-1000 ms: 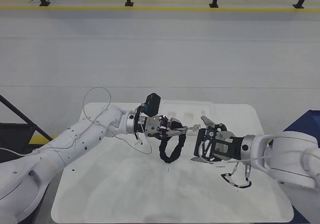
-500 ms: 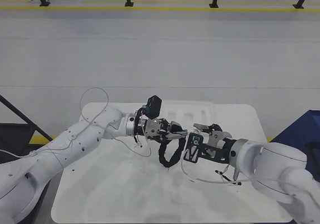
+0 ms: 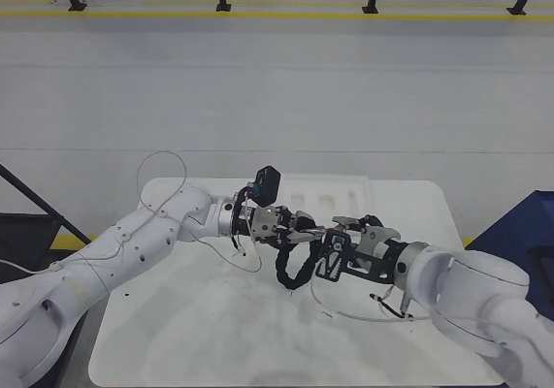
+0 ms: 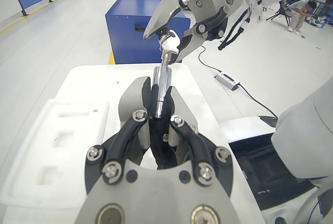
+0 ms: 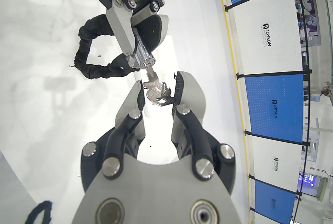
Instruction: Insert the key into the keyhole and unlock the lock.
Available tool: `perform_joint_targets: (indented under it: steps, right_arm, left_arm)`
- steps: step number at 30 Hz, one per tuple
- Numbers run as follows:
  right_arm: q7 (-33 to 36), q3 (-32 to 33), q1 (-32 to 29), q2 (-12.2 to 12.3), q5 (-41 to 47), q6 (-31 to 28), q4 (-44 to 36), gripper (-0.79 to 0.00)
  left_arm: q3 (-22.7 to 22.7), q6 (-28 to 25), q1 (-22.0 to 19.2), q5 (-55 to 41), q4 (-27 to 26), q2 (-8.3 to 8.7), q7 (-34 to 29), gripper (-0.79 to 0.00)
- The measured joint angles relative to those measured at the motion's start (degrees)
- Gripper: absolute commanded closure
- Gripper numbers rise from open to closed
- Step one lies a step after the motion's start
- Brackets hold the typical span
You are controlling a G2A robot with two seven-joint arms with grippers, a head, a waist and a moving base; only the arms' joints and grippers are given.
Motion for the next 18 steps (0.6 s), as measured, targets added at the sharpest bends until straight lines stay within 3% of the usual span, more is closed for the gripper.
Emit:
perform_joint_targets:
  steps: [18]
  right_arm:
    - [2.51,3.59,0.65,-0.24,16.97,3.7,4.2,0.0]
  left_arm:
    - [0.0,0.0,0.12,1.04,-0.46,-0.21,-0.23,0.0]
